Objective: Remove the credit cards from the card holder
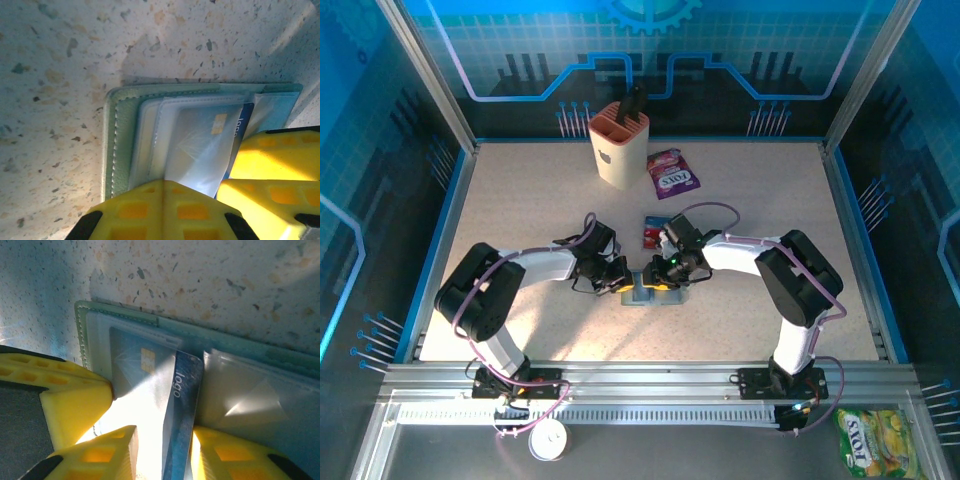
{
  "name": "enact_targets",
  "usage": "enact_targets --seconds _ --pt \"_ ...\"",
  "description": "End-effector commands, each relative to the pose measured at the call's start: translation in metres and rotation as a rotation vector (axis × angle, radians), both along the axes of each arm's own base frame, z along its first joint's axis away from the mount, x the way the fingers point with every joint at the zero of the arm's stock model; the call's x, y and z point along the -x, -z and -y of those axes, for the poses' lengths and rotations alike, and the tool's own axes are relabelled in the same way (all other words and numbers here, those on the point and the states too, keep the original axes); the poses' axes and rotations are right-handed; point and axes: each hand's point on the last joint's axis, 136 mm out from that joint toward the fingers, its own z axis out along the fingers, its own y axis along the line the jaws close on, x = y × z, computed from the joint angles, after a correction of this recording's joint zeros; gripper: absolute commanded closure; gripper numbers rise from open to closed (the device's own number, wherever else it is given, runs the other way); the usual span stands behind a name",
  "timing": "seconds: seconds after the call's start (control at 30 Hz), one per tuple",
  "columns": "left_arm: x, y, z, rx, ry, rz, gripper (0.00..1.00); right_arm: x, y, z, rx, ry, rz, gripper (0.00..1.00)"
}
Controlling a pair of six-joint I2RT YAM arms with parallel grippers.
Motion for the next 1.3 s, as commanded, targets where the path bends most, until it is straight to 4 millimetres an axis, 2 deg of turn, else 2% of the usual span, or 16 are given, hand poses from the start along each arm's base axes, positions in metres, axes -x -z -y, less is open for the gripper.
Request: enact_targets --seconds 0.0,0.13,0.47,0.83,0.93,1.27 --pt "0.011 0.018 -0.007 -0.058 0.007 -0.063 1.00 0.003 -0.004 0.003 -0.011 0.017 -0.009 0.69" --pt "0.011 0.018 -0.006 -0.056 0.010 -0.064 1.00 -0.002 -0.013 0.002 -0.042 0.028 0.010 0.72" --pt "0.011 0.020 -0.006 -0.059 0.012 -0.071 1.00 -0.004 -0.021 0.002 -0.113 0.053 0.018 0.78" --pt "0.011 0.020 -0.007 -0.063 0.013 -0.072 1.00 -0.008 -0.020 0.004 -0.141 0.075 0.020 0.90" --pt "0.011 0.020 -0.007 -0.063 0.012 -0.072 1.00 0.000 -0.011 0.012 -0.125 0.081 0.001 0.91" --pt "0.011 0.019 -0.007 -0.066 0.016 -0.067 1.00 0.008 -0.014 0.037 -0.091 0.107 0.011 0.93"
